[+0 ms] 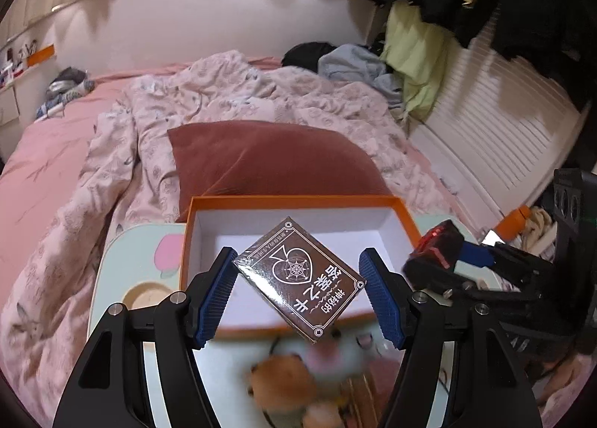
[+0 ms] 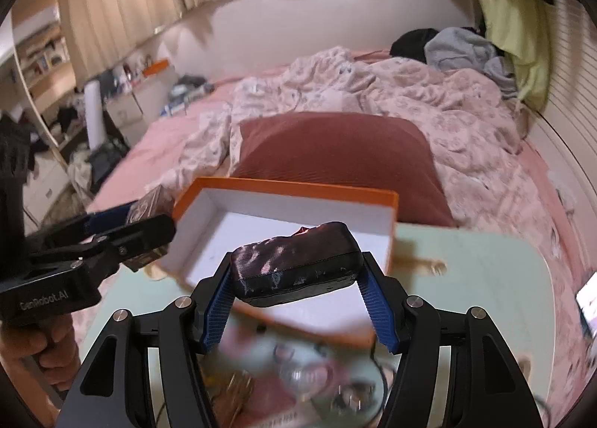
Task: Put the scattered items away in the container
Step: 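Lower the card box into the orange box with the left gripper while the right gripper drops the pouch in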
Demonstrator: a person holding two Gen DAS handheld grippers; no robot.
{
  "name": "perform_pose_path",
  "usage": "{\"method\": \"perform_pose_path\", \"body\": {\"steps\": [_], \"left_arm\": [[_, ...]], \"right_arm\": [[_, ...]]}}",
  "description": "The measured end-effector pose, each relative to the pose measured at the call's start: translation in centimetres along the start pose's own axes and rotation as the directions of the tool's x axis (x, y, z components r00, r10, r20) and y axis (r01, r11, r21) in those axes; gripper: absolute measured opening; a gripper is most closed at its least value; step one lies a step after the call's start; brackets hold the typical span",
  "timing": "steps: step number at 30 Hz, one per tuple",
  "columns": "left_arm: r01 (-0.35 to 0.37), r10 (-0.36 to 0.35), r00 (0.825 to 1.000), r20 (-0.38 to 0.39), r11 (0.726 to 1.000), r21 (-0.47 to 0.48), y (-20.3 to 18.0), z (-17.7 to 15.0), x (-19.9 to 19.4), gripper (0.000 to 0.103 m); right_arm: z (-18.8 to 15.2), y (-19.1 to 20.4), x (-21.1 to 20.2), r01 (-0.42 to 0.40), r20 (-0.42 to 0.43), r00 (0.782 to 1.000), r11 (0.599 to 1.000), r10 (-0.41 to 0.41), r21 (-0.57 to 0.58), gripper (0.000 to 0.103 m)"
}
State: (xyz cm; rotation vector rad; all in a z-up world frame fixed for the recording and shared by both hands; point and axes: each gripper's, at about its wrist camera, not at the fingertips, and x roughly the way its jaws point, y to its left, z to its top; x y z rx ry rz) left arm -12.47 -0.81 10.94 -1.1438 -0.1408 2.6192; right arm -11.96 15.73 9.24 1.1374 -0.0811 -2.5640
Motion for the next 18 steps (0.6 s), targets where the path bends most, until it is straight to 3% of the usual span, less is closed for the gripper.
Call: {"method": "perform_pose_path", "body": {"steps": [9, 13, 15, 18], "left_arm": [[-0.111, 0.114, 0.988, -0.100, 0.993, 0.034, 1.6, 0.5, 5.3, 0.068], [-0.115, 0.116, 0.988, -0.102, 0.993, 0.022, 2.0, 0.4, 6.1, 0.068], [-0.059, 0.060, 0.986, -0.156, 0.998, 0.011, 2.1, 0.5, 7.1, 0.069], [-0.084, 0.083, 0.978, -0.189, 0.996, 0.002, 2.4, 0.3, 7.8, 0.069]], "right_arm": [[1.5, -0.2, 5.0, 0.128, -0.065, 0.989, 0.991, -0.130, -0.035, 0.064], [1.6, -0.5, 6.1, 0.203, -0.067, 0.976, 0.978, -0.206, -0.047, 0.064], [1.7, -0.8, 6.2, 0.211, -0.057, 0.975, 0.977, -0.213, -0.043, 0.064], [1.9, -1.1, 6.0, 0.205, -0.053, 0.977, 0.979, -0.206, -0.017, 0.064]]}}
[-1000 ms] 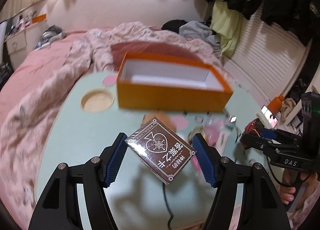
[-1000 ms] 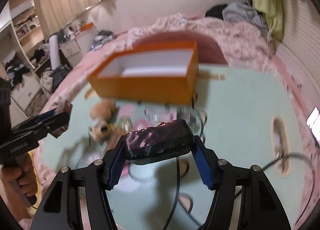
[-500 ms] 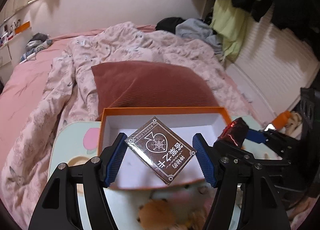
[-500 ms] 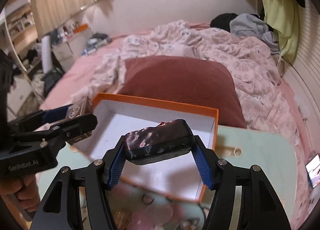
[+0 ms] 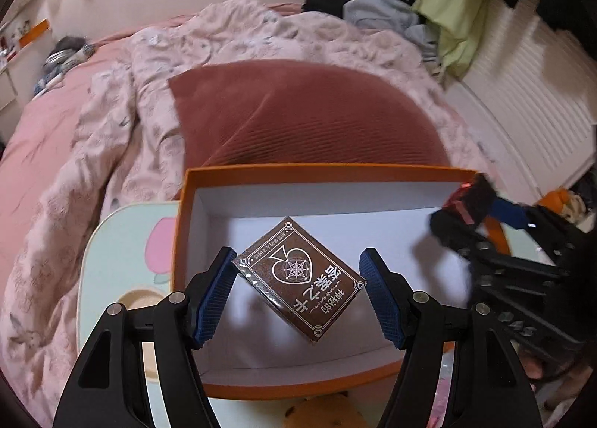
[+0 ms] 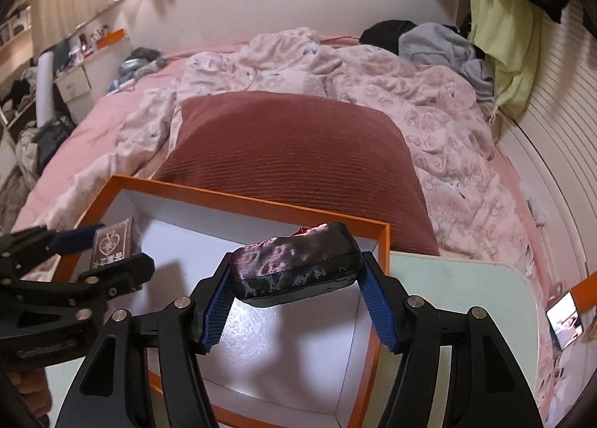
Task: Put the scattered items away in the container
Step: 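Lower the card box into the orange box with the left gripper while the right gripper drops the pouch in, then withdraw both open grippers from the orange box back over the table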
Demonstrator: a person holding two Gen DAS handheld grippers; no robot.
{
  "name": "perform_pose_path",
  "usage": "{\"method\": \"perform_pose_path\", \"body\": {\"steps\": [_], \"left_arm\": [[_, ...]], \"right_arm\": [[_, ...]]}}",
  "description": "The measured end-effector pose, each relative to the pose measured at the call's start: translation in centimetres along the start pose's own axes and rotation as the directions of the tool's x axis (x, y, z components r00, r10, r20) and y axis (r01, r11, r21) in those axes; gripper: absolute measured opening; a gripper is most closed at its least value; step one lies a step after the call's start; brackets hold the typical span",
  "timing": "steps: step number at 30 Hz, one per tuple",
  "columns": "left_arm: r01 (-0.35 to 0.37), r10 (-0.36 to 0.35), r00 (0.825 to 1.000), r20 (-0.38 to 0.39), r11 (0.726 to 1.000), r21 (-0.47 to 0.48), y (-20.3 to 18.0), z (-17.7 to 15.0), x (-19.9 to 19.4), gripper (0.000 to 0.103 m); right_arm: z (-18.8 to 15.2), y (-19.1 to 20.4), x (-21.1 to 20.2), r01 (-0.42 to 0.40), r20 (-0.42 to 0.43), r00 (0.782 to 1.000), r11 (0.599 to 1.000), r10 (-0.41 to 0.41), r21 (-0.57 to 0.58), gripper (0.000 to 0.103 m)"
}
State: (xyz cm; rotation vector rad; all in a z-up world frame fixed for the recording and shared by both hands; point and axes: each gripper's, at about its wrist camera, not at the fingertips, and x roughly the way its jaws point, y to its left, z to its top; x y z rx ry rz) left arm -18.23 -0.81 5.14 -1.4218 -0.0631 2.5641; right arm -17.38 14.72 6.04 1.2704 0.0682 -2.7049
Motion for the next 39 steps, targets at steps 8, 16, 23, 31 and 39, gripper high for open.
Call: {"method": "perform_pose_path", "body": {"steps": [8, 16, 23, 31, 39], "left_arm": [[-0.024, 0.023, 0.998, 0.064, 1.000, 0.016, 0.1, -0.8, -0.8, 0.082], [0.027, -0.026, 0.994, 0.102, 1.000, -0.012, 0.2, -1.0, -3.1, 0.082], [0.074, -0.073, 0.991, 0.116, 0.997, -0.003, -0.7, -6.9, -7.7, 0.082], [0.058, -0.057, 0.985, 0.163, 0.998, 0.003, -1.4, -16.8, -12.6, 0.082], [-0.131, 0.130, 0.983, 0.126, 0.991, 0.000, -2.5, -22.4, -11.3, 0.082]], "right_arm": [[-0.4, -0.3, -1.3, -0.066, 0.043, 0.997, 0.997, 0.065, 0.033, 0.074], [-0.9, -0.2, -3.8, -0.058, 0.100, 0.994, 0.998, 0.054, 0.039, 0.074], [-6.4, 1.2, -9.6, -0.101, 0.120, 0.987, 0.993, 0.108, -0.064, 0.076], [-15.9, 2.6, -12.7, -0.131, -0.003, 0.991, 0.984, 0.132, -0.117, 0.079], [-20.0, 1.3, -10.6, -0.075, -0.120, 0.990, 0.997, 0.072, -0.024, 0.080]]}}
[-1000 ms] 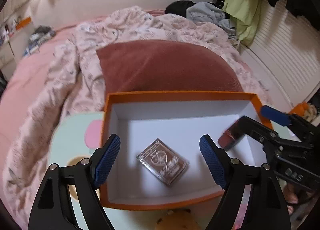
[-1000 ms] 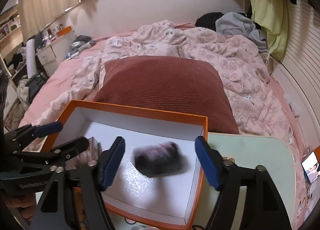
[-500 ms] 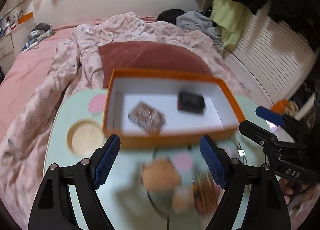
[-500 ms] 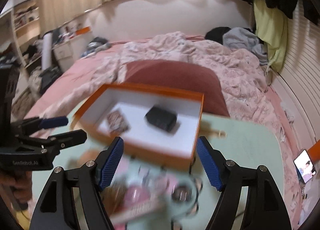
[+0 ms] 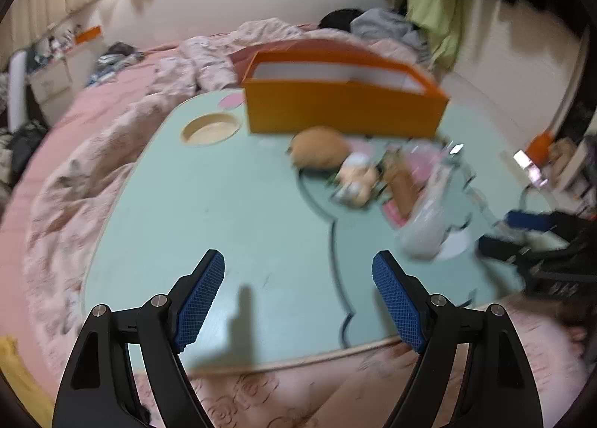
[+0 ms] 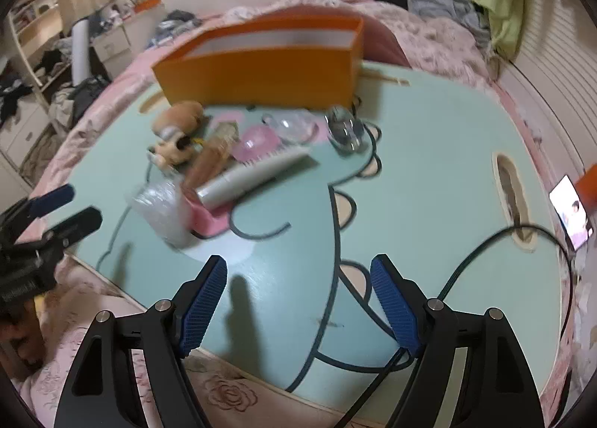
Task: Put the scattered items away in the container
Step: 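Withdraw both open grippers from the orange box back over the table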
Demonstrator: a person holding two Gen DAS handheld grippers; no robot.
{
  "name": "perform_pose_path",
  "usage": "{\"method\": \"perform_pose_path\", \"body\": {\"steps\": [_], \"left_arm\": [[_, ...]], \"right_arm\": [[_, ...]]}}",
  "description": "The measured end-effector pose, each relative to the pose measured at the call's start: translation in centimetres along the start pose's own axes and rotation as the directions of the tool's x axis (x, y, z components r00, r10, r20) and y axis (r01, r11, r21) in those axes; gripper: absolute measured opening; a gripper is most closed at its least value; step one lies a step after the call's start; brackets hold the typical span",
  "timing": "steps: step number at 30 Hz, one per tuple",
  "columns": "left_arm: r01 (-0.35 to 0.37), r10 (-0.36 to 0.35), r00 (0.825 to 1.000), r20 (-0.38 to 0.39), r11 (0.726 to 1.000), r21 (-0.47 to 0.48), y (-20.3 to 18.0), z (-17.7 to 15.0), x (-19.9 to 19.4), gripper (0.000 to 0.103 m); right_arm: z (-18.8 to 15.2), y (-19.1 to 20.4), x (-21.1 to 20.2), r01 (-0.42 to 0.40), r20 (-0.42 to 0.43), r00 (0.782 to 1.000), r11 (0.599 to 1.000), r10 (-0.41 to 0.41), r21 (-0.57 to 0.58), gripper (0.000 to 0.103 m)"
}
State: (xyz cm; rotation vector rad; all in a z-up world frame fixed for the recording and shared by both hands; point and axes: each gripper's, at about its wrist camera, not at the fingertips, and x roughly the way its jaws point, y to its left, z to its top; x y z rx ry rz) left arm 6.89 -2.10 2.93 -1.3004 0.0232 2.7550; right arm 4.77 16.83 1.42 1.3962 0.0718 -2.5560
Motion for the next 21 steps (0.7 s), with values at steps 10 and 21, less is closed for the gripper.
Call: {"method": "perform_pose_path", "body": {"steps": [10, 21], "left_arm": [[-0.017, 0.015, 0.998, -0.065, 1.000, -0.026, 0.0, -0.9, 2.4, 0.096], [-0.004, 0.003, 0.998, -0.063, 1.000, -0.015, 0.1, -0.9, 2.9, 0.103]], "right_arm": [[-0.4, 0.3, 1.0, 0.100, -0.015, 0.995, 0.995, -0.100, 0.007, 0.103], [-0.2, 0.4, 1.0, 0.099, -0.013, 0.995, 0.995, -0.099, 0.002, 0.103]]}}
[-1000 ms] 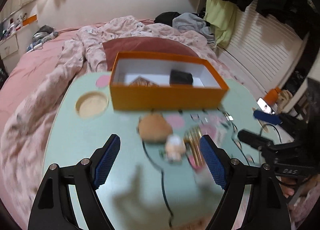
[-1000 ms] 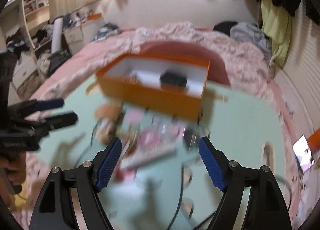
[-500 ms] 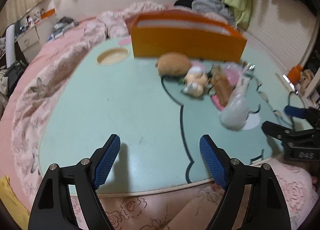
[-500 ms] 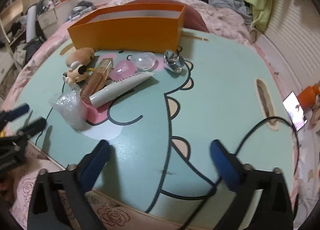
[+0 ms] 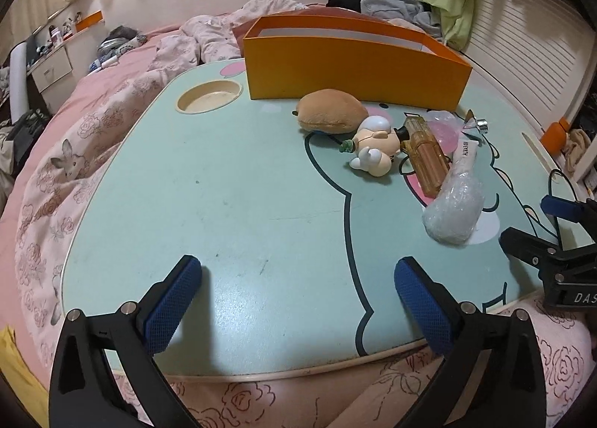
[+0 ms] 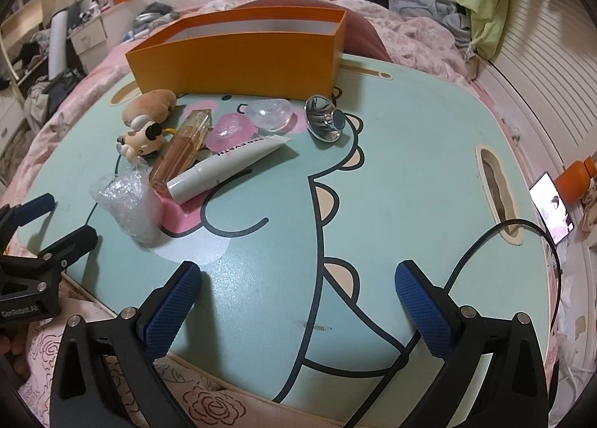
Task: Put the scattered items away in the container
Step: 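Withdraw both open grippers from the orange box back over the table, then grasp the white figurine with the left gripper while the right gripper grasps the white RED EARTH tube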
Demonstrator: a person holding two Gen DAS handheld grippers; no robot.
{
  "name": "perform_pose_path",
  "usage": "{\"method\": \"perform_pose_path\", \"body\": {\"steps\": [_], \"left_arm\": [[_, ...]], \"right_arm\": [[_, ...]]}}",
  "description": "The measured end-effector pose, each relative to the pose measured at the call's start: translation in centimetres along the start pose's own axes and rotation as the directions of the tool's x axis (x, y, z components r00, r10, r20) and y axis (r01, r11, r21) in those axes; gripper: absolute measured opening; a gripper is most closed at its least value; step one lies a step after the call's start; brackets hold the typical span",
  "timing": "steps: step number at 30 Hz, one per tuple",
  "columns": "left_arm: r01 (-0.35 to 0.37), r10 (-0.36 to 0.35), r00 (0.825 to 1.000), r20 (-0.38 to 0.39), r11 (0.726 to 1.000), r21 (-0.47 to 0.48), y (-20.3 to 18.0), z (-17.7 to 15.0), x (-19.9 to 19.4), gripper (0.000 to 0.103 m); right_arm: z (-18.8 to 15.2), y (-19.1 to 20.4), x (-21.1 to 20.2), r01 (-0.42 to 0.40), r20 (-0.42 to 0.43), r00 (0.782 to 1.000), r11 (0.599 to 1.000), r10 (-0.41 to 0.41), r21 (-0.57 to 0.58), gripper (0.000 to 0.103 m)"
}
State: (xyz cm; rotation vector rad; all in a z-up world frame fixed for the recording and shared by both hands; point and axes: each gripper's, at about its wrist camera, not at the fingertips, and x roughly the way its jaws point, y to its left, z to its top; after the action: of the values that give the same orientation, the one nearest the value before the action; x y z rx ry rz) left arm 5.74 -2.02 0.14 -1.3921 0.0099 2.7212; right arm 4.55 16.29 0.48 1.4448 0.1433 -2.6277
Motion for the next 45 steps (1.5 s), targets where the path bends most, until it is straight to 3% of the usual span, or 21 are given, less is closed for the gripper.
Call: {"method": "perform_pose_path", "body": {"steps": [27, 34, 35, 37, 40, 43, 44, 45], "left_arm": [[-0.002, 0.002, 1.000, 0.004, 1.000, -0.006, 0.1, 0.0, 0.0, 0.103], [0.120, -0.118, 0.992, 0.048, 0.991, -0.050, 1.0, 1.4, -1.0, 0.102], [0.124, -0.121, 0.990, 0.067, 0.991, -0.054, 1.1, 2.0, -1.3, 0.099], [0.162, -0.155, 0.982, 0.104, 0.985, -0.055, 1.1, 3.4, -1.5, 0.084], [0.214, -0.209, 0.973, 0.097, 0.976, -0.041, 0.5, 5.3, -0.5, 0.076], [0.210, -0.210, 0.972, 0.105, 0.978, 0.011, -0.8, 6.5, 0.3, 0.072], [0.202, -0.203, 0.974, 0.101, 0.979, 0.023, -1.0, 6.8, 0.6, 0.067], [0.198, -0.199, 0.976, 0.088, 0.980, 0.028, -1.3, 7.1, 1.1, 0.051]], "right_arm": [[0.0, 0.0, 0.0, -0.003, 0.004, 1.000, 1.000, 0.003, 0.001, 0.103], [0.0, 0.0, 0.0, -0.004, 0.006, 1.000, 1.000, 0.004, 0.001, 0.103], [0.0, -0.1, 0.0, -0.004, 0.006, 1.000, 1.000, 0.004, 0.002, 0.103], [0.0, -0.1, 0.0, -0.004, 0.007, 1.000, 1.000, 0.004, 0.002, 0.103], [-0.1, -0.1, 0.0, -0.005, 0.008, 1.000, 1.000, 0.005, 0.002, 0.103], [-0.1, -0.1, 0.0, -0.006, 0.008, 1.000, 1.000, 0.006, 0.002, 0.103], [-0.1, -0.1, 0.0, -0.006, 0.008, 1.000, 1.000, 0.006, 0.002, 0.103], [-0.1, -0.1, 0.0, -0.006, 0.009, 1.000, 1.000, 0.006, 0.002, 0.103]]}}
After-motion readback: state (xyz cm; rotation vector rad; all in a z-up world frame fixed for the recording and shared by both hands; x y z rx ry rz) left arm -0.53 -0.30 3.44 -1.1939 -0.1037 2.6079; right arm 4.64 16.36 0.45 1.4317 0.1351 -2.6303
